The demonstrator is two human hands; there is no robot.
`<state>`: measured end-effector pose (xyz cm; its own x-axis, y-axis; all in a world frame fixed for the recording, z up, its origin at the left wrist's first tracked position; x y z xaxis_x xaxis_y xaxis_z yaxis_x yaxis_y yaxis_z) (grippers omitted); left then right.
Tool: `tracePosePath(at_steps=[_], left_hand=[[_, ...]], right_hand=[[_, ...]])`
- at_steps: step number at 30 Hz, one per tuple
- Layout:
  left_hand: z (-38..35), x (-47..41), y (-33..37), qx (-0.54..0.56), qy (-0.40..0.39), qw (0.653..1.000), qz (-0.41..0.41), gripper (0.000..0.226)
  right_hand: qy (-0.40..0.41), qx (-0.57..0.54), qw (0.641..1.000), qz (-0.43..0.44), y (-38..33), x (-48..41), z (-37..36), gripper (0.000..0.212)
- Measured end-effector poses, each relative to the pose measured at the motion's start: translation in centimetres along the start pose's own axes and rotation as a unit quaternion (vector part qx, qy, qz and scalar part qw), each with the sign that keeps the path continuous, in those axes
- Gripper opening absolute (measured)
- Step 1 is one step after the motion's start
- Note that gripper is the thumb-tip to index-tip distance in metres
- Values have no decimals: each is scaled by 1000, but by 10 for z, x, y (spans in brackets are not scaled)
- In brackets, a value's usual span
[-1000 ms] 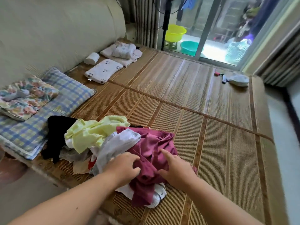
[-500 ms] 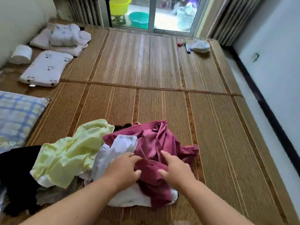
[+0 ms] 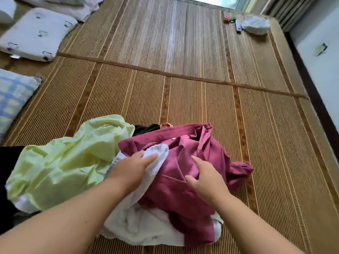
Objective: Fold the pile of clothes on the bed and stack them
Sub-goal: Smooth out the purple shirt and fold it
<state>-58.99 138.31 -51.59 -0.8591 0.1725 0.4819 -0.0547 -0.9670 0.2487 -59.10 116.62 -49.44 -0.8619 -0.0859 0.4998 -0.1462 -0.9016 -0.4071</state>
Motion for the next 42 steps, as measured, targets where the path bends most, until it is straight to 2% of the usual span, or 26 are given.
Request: tracePosePath(at_steps=[2, 4, 6, 8, 11, 12, 15, 19, 20, 22, 24, 25, 27, 29, 31, 32, 34, 36, 37, 40, 42], left_hand=[[10, 10, -9, 79, 32, 996, -40, 54], [35, 27, -25, 128, 110, 984, -49, 47], [57, 46, -51, 140, 153, 978, -21, 47], [66, 59, -88, 123, 158, 979, 34, 46], [49, 68, -147, 32, 69, 984, 159, 25], [35, 69, -161, 26, 21, 980, 198, 29], [-27, 68, -166, 158, -93, 952, 246, 81], [-74, 52, -130, 144, -162, 946, 242, 83], [-72, 48, -123, 138, -148, 945, 258, 82], [-43, 43, -113, 147, -25, 938, 312, 80], [-10, 37, -99, 179, 105, 922, 328, 74], [0, 27, -89, 192, 133, 922, 309, 74], [8, 1, -72, 217, 125, 926, 282, 80], [11, -18, -67, 227, 108, 925, 285, 86], [15, -35, -71, 248, 113, 917, 291, 85], [16, -40, -75, 255, 109, 915, 293, 79], [20, -48, -80, 230, 79, 928, 281, 54], [26, -50, -82, 201, 51, 945, 253, 27], [33, -48, -81, 197, 52, 949, 242, 22], [58, -34, -69, 214, 78, 949, 217, 21], [77, -20, -53, 244, 102, 947, 184, 23]], right_hand=[[-10, 14, 1000, 5, -7, -7, -8, 70], [-17, 25, 999, 12, -15, -10, -12, 69], [-23, 37, 999, 25, -25, -13, -12, 69], [-19, 48, 998, 36, -32, -17, -9, 69], [-5, 60, 997, 54, -38, -26, -7, 70], [-8, 69, 996, 57, -39, -29, -9, 72], [-40, 106, 992, 55, -37, -38, -29, 82], [-94, 153, 982, 55, -28, -44, -58, 85], [-101, 154, 981, 57, -26, -44, -60, 85], [-80, 131, 985, 74, -28, -43, -53, 87], [-2, 85, 992, 96, -31, -46, -26, 91], [37, 65, 993, 90, -28, -51, -10, 91], [75, 53, 995, 46, -9, -69, 12, 90], [57, 70, 996, -15, 13, -92, 21, 92], [38, 37, 997, -53, 29, -111, 22, 94], [33, -3, 998, -59, 34, -118, 21, 94], [29, -67, 994, -77, 43, -128, 17, 95], [26, -64, 988, -137, 59, -130, 18, 87], [29, -61, 983, -169, 68, -124, 22, 75], [48, -131, 971, -195, 78, -99, 40, 35], [72, -209, 957, -185, 76, -74, 57, 22]])
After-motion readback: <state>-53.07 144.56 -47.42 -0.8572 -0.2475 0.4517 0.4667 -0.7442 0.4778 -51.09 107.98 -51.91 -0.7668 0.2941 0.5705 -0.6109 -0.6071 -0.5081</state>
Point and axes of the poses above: each hand's wrist, its own x-axis away from the middle knuckle, its own z-axis out of the back of the hand, y = z × x, the point moved 10 cm from there along -x, towards the middle knuckle, and after that the axes turned 4 degrees about -y, right-handed, at the moved point
